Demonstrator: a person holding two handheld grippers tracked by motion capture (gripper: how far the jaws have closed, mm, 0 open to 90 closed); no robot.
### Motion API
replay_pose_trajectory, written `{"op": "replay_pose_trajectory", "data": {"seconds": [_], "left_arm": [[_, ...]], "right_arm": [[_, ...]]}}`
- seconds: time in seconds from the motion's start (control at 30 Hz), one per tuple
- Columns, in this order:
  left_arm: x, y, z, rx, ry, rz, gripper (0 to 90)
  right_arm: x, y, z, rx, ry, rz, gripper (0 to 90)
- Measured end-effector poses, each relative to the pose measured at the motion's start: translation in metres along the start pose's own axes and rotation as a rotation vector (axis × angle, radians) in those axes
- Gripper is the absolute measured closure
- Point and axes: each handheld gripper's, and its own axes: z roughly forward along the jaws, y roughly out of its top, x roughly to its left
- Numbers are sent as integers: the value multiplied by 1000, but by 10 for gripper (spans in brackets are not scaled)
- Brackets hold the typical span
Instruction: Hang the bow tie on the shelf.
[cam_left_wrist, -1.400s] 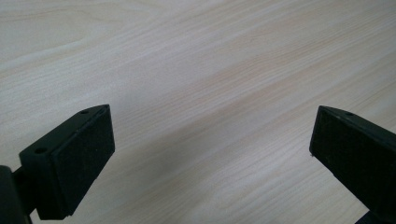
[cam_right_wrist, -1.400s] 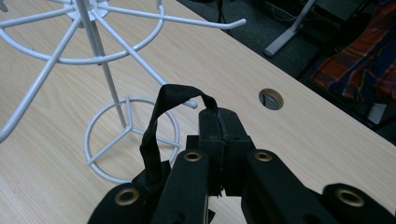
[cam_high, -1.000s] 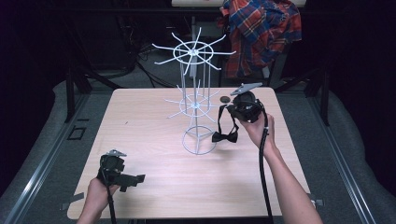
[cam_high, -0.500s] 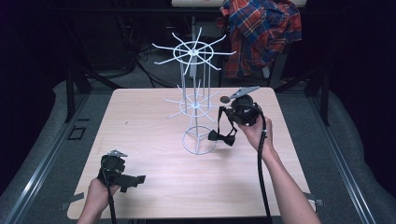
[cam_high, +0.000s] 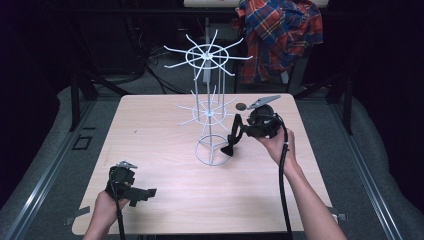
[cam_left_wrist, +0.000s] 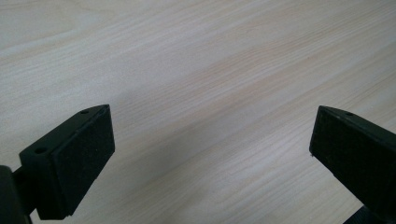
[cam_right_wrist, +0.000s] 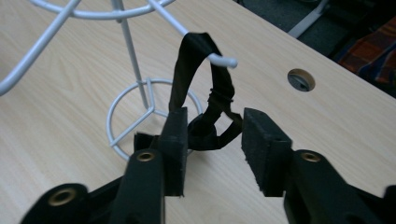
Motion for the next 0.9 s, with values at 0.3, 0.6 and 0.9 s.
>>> {"op": "replay_pose_trajectory", "data": {"seconds": [0.3,0.6,0.9], "left_arm": [[0,0,1,6,0,0,1],[0,0,1,2,5,-6,1],[0,0,1,0,5,-3,1]], "right_arm": [[-3,-8,-16,45,24,16,384],[4,-13,-27,106,53,-6,241],[12,-27,-33,156,65,-46,151]]}}
